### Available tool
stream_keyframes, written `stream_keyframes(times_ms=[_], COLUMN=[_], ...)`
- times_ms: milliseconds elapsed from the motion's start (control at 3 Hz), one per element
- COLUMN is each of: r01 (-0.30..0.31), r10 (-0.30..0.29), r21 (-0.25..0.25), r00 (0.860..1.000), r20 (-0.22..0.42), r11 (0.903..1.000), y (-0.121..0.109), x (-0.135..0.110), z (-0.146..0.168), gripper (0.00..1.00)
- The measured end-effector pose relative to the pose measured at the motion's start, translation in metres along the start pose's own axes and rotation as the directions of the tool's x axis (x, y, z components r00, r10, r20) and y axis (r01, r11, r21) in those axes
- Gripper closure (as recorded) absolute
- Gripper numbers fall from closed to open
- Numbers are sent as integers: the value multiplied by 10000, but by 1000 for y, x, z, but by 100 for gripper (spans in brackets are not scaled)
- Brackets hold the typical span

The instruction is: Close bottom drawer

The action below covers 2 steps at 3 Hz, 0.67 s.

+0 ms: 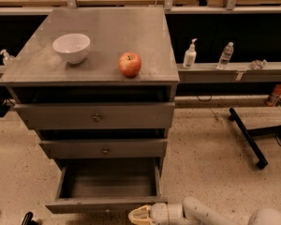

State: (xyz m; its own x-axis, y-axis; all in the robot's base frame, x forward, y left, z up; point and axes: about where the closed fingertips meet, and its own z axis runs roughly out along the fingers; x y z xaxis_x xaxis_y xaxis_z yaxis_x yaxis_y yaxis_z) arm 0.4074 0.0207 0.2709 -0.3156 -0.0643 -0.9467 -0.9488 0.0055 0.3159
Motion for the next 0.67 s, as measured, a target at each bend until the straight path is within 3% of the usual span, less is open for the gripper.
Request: stream_keyframes(times_ms=[333,667], r01=[59,59], r10=[-66,-66], r21=[332,331], r00=[9998,9998], r20=[203,204], r11=[9994,9994], y=[-20,-20], x=[56,56], z=[14,14], gripper=[100,100])
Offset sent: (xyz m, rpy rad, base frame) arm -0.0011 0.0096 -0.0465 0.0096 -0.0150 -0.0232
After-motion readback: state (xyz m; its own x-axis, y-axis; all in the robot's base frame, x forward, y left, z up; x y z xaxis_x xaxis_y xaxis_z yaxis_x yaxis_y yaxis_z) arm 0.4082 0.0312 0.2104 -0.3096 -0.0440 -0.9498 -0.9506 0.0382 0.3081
